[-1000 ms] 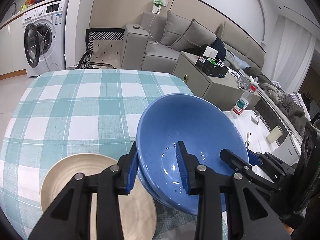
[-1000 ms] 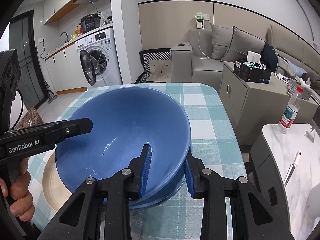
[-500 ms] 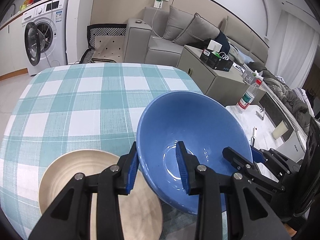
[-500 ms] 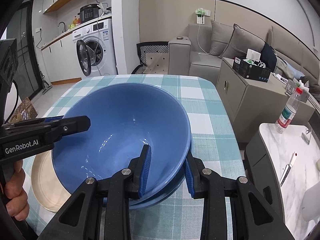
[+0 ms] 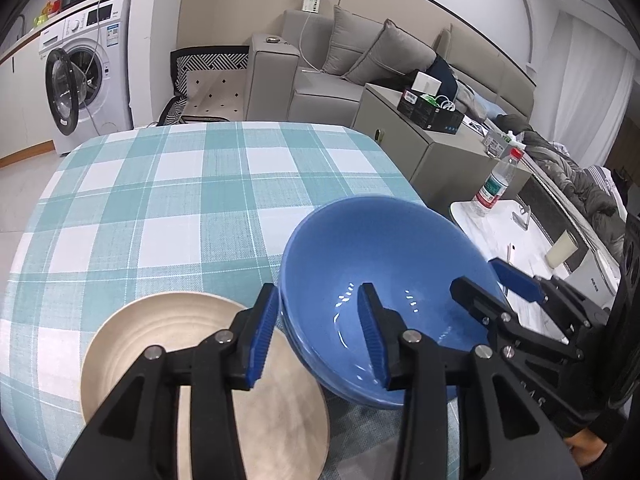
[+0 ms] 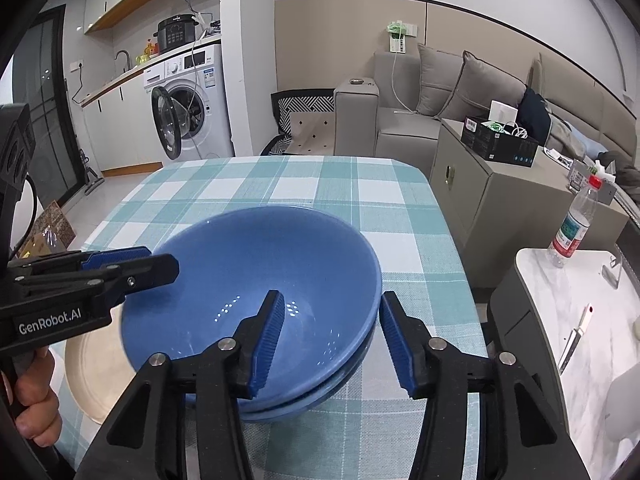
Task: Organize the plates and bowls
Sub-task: 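Open both tools to release the nested blue bowls, then move both tools back from the stacked bowls beside the cream plates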
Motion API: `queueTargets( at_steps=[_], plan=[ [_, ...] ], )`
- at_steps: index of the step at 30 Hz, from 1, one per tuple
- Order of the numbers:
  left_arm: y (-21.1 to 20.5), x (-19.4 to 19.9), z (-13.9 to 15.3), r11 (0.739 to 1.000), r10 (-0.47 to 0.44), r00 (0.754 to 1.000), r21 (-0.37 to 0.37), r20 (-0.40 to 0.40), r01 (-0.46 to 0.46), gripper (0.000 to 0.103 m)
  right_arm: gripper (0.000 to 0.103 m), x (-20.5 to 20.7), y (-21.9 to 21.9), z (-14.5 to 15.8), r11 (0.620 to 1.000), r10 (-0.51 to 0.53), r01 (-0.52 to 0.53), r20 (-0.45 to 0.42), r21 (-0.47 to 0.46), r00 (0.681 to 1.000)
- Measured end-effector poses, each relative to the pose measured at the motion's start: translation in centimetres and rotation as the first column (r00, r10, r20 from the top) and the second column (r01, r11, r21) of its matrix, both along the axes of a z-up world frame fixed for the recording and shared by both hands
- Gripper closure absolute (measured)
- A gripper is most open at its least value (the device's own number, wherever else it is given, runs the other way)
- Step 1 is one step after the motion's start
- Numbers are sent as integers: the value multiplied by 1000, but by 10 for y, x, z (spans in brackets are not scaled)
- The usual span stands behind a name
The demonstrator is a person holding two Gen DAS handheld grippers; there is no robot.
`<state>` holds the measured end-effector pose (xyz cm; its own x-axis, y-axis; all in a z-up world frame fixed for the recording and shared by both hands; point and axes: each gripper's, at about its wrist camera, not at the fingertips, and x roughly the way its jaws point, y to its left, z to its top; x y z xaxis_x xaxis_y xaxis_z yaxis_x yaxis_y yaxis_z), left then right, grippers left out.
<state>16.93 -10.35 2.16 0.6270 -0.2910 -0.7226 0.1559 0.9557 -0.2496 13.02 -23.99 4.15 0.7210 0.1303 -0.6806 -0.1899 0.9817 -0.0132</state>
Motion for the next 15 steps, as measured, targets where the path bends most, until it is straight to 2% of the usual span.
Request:
queueTargets(
  at_steps=[3,4,7,15],
  plan=[
    [0,-3,1,1000,-10,1000,15,13,10,48,34,-1,-4,2,1000,-1,1,7,12,1000],
    [1,-4,2,1000,-10,1000,20,18,10,47,32,0,-6,2,1000,-3,3,9,22,1000],
    [1,-6,2,999,-25,999,41,20,24,45,18,-1,-10,4,999,-2,1,8,42,1000],
    [-1,-8,3,996,-26,999,91,41,22,43,4,-2,-16,9,997,-15,13,25,70,1000]
  ],
)
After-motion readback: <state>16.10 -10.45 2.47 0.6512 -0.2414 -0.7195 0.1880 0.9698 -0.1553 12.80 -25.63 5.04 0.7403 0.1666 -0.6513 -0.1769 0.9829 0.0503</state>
